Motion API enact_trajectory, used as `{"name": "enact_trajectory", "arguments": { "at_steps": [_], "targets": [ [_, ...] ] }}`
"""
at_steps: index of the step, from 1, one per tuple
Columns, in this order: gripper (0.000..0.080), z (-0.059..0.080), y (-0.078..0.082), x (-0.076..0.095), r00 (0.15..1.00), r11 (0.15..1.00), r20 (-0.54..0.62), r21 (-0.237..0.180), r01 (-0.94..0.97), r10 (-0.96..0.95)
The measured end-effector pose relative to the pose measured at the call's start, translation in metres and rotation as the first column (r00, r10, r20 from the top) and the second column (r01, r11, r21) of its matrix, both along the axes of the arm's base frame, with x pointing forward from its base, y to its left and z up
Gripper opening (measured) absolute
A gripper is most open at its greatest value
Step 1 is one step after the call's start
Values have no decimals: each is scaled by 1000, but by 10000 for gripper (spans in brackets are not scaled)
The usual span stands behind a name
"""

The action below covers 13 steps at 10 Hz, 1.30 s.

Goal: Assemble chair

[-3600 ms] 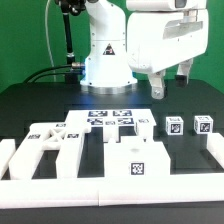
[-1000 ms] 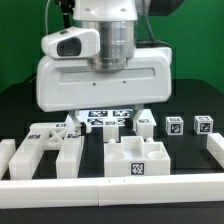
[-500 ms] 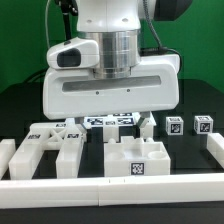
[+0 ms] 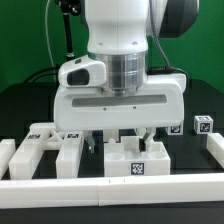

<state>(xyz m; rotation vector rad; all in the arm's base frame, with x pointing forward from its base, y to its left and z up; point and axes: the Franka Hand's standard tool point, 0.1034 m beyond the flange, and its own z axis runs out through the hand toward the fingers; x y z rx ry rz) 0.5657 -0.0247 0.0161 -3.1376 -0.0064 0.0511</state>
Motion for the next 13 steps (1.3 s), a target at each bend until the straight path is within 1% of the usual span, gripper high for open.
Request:
{"name": "enact_trajectory", "arguments": {
  "at_steps": [1,2,3,4,5,6,7,13],
  "targets": [
    [628,1,0,0,1000,1000,0,0,0,0],
    [469,0,0,0,1000,1000,0,0,0,0],
    [469,0,0,0,1000,1000,0,0,0,0],
    [290,0,0,0,1000,1000,-1,0,0,0],
    [290,0,0,0,1000,1000,-1,0,0,0],
    [84,0,0,0,1000,1000,-1,0,0,0],
    [31,0,0,0,1000,1000,0,0,0,0],
    [31,0,0,0,1000,1000,0,0,0,0]
  ]
}}
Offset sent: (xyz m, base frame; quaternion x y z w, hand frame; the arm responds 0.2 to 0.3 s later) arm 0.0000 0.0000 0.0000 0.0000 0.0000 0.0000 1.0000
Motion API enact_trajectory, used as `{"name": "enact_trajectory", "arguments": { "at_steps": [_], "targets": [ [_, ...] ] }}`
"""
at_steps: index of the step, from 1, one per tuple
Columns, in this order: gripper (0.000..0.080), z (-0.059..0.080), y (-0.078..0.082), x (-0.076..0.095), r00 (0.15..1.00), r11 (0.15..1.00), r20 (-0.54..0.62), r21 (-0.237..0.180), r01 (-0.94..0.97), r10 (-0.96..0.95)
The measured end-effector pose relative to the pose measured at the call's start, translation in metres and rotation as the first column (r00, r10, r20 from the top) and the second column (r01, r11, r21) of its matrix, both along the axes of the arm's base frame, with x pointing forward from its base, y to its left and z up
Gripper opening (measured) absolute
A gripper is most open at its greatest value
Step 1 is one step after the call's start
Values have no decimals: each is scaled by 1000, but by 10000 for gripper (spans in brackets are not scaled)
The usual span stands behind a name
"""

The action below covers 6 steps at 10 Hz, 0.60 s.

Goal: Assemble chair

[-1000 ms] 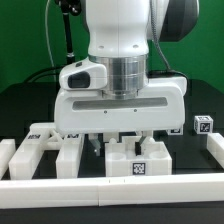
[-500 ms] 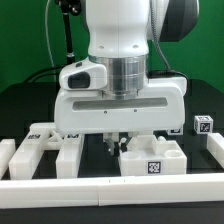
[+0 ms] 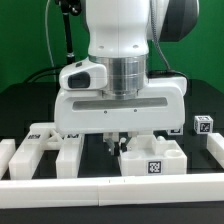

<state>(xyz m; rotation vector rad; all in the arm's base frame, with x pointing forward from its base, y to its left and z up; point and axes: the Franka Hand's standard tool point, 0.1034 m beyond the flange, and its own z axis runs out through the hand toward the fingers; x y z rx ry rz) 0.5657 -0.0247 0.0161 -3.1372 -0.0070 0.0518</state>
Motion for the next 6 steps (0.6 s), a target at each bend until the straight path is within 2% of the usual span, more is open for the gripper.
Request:
{"name": "enact_trajectory", "arguments": {
  "at_steps": [1,6],
  "targets": [
    [31,0,3,1,1000,1000,1,1,7,-7],
    [31,2,65,31,999,1000,41,8,-11,10]
  ]
}}
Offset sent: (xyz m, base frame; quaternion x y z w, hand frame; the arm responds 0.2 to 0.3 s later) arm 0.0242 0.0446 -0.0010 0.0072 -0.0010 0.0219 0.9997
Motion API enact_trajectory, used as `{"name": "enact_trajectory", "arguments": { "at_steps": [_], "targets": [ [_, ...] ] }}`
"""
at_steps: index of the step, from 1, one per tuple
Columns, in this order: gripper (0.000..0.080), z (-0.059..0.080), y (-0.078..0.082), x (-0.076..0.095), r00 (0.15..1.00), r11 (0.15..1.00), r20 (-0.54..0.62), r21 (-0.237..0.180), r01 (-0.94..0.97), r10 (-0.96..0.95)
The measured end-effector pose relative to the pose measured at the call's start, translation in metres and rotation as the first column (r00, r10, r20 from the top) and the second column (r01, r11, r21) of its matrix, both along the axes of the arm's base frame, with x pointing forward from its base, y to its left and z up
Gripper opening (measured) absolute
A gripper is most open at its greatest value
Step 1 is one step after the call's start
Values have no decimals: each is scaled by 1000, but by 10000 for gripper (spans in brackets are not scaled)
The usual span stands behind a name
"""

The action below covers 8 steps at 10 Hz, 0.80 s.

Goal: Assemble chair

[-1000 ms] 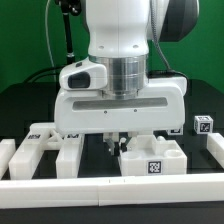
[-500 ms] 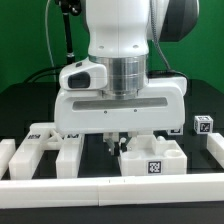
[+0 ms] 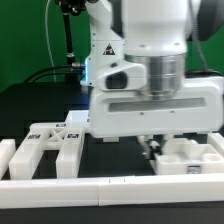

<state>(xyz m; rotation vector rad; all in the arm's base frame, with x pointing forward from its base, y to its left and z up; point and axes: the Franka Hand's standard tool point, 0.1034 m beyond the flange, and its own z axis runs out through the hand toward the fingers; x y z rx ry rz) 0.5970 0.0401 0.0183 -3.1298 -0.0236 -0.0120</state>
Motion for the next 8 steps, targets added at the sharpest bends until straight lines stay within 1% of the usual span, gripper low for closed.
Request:
{"name": "enact_trajectory", "arguments": {
  "at_steps": [2,4,8],
  "targets": [
    [31,-1,-1,11,1000,1000,13,-12,21,-21],
    [31,1,-3,21,999,1000,28,-10,22,-21],
    [31,0,-1,21,1000,1000,20,-9,15,-15]
  ]
}}
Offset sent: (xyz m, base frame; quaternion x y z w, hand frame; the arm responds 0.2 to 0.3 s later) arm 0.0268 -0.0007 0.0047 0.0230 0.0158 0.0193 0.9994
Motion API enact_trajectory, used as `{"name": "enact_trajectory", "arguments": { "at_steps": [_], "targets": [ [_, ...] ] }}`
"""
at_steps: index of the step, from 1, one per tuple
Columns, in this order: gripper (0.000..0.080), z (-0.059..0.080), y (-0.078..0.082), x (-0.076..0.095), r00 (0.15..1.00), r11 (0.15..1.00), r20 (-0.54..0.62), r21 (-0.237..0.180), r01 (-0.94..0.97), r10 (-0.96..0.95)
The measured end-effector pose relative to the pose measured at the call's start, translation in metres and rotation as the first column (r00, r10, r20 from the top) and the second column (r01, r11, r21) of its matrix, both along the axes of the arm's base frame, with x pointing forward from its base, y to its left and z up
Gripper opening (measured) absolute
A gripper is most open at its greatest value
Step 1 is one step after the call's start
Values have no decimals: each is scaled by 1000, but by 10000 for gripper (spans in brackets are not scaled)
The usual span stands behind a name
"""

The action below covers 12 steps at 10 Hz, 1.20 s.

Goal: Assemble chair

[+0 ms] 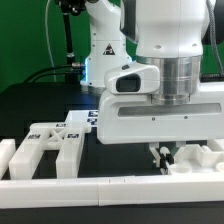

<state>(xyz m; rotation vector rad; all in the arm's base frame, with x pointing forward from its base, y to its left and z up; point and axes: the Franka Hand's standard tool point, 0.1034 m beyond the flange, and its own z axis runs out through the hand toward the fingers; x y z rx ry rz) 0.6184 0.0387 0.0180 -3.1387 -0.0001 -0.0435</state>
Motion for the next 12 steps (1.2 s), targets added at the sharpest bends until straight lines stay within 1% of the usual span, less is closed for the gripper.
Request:
{"name": "enact_trajectory", "arguments": {
  "at_steps": [1,3,4,5,6,8,12],
  "targets": [
    [142,0,0,0,1000,1000,0,0,0,0],
    [417,0,0,0,1000,1000,0,0,0,0],
    [417,0,0,0,1000,1000,0,0,0,0],
    [590,0,0,0,1000,1000,0,0,0,0],
    [631,0,0,0,1000,1000,0,0,0,0],
    [646,0,0,0,1000,1000,0,0,0,0],
    [649,0,0,0,1000,1000,0,0,0,0]
  ]
}}
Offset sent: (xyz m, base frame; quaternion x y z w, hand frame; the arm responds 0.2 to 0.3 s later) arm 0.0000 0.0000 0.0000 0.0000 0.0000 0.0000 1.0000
